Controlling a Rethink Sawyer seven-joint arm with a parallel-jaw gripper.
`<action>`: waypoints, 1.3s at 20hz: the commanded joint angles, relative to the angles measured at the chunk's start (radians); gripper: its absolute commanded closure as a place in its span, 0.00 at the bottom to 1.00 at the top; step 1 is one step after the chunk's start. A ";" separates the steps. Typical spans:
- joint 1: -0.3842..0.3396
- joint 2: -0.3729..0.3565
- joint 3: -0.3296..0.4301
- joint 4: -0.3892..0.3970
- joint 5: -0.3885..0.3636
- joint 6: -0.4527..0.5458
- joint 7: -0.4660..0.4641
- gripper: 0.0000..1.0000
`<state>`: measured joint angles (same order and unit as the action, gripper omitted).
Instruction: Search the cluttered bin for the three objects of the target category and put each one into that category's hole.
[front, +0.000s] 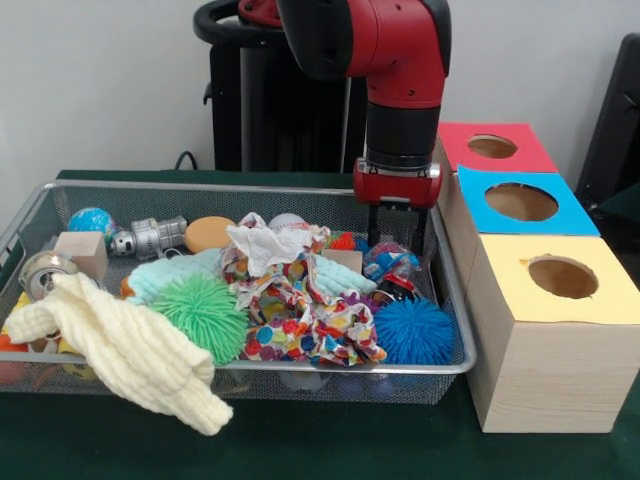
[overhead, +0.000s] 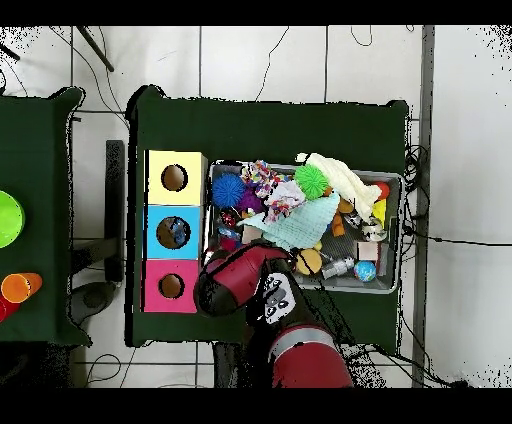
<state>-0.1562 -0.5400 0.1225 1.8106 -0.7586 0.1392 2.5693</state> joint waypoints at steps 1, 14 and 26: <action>-0.023 -0.017 0.061 -0.081 0.022 0.063 -0.042 0.00; 0.024 -0.041 0.023 -0.098 -0.019 -0.005 -0.023 0.00; 0.122 0.042 -0.103 -0.186 -0.038 -0.075 0.025 0.00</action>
<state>-0.0639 -0.5468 0.0560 1.7432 -0.7588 0.1305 2.5693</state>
